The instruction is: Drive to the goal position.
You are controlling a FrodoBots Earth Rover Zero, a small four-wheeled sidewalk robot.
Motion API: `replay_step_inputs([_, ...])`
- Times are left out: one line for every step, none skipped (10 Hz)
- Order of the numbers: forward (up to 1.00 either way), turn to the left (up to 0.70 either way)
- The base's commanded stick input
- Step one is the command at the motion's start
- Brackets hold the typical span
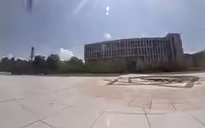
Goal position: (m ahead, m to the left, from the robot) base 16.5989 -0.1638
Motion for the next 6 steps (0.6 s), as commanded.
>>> replay_step_inputs([0.5, 0.01])
replay_step_inputs([0.5, 0.01])
replay_step_inputs([0.5, 0.05])
replay_step_inputs([0.5, 0.3])
replay_step_inputs([0.5, 0.51])
replay_step_inputs([0.5, 0.51])
